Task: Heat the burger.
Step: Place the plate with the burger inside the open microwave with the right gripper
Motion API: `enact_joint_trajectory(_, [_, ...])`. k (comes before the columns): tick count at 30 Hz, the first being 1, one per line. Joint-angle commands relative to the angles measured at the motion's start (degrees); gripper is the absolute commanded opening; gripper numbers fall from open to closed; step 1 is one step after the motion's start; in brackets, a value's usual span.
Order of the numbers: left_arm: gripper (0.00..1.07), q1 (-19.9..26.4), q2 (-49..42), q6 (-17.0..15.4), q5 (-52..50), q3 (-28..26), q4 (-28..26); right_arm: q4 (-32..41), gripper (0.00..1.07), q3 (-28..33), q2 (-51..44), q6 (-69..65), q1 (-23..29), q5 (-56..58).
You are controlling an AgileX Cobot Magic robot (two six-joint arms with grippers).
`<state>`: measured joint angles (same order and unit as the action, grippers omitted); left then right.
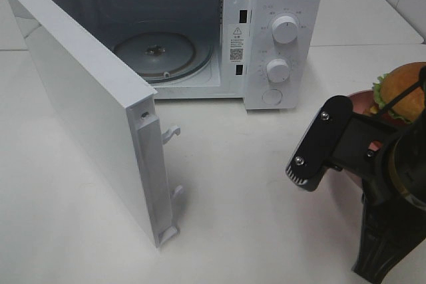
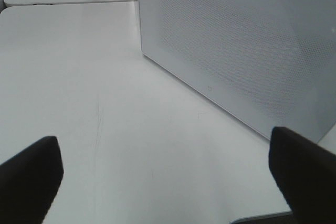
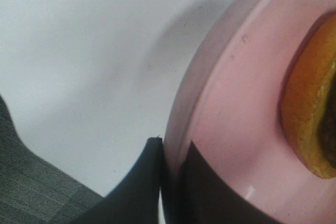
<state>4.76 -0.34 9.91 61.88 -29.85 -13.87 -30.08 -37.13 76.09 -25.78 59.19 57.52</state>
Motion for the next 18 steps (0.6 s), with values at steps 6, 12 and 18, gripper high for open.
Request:
enact_joint_trajectory(6, [1.0,0.17,-1.2,-0.06,-0.06,0.29,-0.29,-4.87,0.01,0.17,-0.63,1.49,6.82,2.29])
enact_joint_trajectory(12, [1.0,0.17,-1.2,-0.06,-0.06,0.29,-0.29,-5.04,0.01,0.17,-0.63,3.27,9.34,2.35])
enact_joint_trajectory(18, [1.0,0.17,-1.2,-0.06,-0.06,0.29,-0.29,-5.04,0.01,0.17,-0.63,6.47,12.55,2.35])
